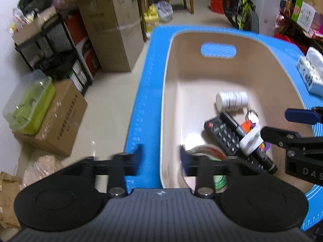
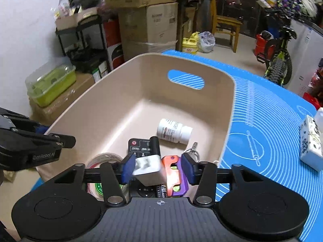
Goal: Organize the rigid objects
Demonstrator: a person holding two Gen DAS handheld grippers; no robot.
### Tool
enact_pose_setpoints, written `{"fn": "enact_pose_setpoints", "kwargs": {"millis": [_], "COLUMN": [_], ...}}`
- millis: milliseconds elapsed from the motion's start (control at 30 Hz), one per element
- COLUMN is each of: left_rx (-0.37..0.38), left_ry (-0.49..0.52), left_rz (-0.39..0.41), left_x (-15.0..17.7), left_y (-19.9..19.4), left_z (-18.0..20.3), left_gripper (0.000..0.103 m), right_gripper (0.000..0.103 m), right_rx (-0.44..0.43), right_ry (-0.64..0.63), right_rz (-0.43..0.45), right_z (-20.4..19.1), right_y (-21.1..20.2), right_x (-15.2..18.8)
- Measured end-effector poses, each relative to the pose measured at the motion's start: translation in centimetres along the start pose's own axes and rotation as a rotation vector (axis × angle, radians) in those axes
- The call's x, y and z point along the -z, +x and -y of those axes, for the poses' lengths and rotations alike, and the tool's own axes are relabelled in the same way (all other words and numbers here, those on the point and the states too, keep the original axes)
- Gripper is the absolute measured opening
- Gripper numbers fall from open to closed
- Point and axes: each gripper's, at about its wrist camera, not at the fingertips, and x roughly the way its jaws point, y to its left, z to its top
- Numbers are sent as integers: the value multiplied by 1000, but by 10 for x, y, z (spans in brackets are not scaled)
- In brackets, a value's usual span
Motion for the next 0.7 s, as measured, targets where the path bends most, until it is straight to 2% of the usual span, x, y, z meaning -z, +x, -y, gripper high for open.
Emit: {"fn": "enact_pose_setpoints", "kwargs": {"millis": [100,233,333,467,700], "left_rx": [-14,-19,-12,-17,-10], "left_ry": [10,18,20,20,20], "left_rz": [35,74,108,162,201], "left_x": [-2,-6,-5,3,22], "left_y": [-13,-32,-48,-73,-112], "left_z": [5,13,19,27,37], "left_gripper": [62,64,72,72,72], "right_gripper": [67,75,78,80,83], "right_rx": [11,24,42,56,90], "right_ry": [16,36,41,67,93], "right_rz": [30,60,84,108,163], "right_z": [6,14,18,23,24], "right_y": [-16,-38,-59,-85,-132], "right_x": [1,3,9,18,37]}}
